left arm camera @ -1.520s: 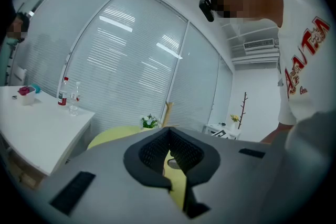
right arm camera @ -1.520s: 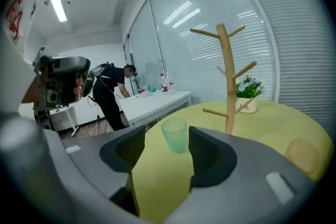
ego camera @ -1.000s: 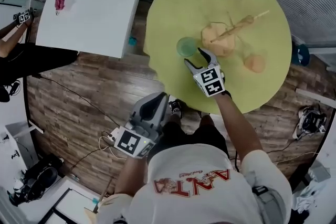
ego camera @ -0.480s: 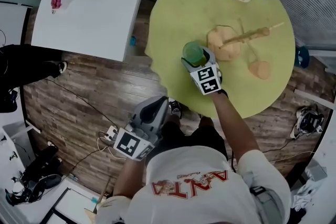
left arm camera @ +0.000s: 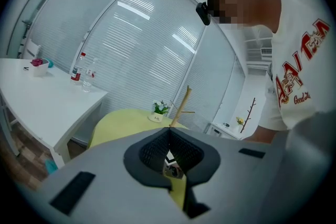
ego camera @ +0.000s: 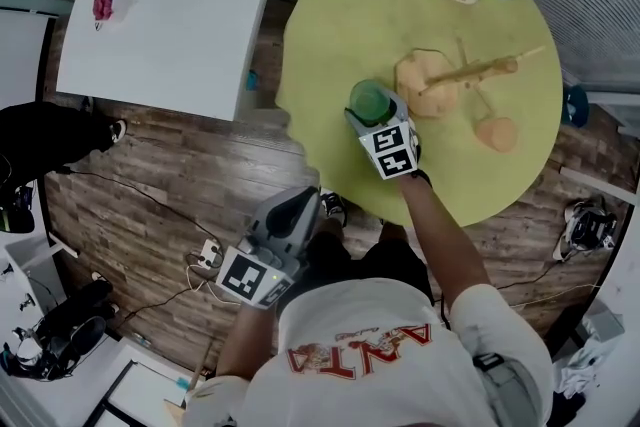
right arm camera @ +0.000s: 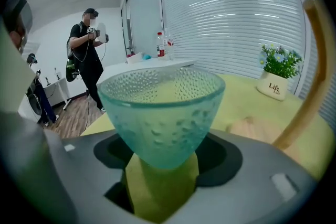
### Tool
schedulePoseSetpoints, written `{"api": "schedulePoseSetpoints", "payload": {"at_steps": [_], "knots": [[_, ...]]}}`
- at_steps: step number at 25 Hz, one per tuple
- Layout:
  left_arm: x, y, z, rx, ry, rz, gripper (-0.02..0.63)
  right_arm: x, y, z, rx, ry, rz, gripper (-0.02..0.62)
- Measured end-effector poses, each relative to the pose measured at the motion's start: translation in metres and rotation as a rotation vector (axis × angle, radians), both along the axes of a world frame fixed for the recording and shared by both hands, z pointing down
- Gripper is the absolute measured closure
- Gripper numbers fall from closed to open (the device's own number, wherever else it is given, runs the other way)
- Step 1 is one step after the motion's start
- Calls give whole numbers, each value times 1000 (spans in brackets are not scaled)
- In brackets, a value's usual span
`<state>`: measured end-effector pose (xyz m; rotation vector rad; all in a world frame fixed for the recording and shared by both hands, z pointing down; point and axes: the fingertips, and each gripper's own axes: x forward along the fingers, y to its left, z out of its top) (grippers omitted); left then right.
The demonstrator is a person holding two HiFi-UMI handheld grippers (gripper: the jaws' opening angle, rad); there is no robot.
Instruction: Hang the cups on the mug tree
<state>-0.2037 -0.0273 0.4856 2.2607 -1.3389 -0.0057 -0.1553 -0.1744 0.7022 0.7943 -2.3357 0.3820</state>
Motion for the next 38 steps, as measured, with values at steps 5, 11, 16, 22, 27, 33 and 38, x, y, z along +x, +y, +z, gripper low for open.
{"api": "schedulePoseSetpoints", "payload": {"at_steps": [5, 11, 16, 22, 27, 33, 38], "knots": [[6, -2, -1, -2, 5, 11, 597, 7, 1, -8, -15, -30, 20, 268], [18, -4, -7, 16, 7, 36, 597, 19, 23, -29, -10, -3, -31, 267], [33, -13, -23, 61, 20, 69, 597, 65, 45, -72, -24, 7, -26, 267], [65, -21, -42, 113, 52, 131, 597, 139, 54, -100, -64, 122, 7, 267], [102, -39, -48, 138, 13, 211, 597, 145, 71, -129, -22, 182, -61, 267], [144, -49, -51, 157, -6, 312, 597, 152, 95, -157, 1, 169, -58, 267], [173, -50, -59, 170, 11, 363, 597, 176, 97, -170, 15, 170, -20, 267]]}}
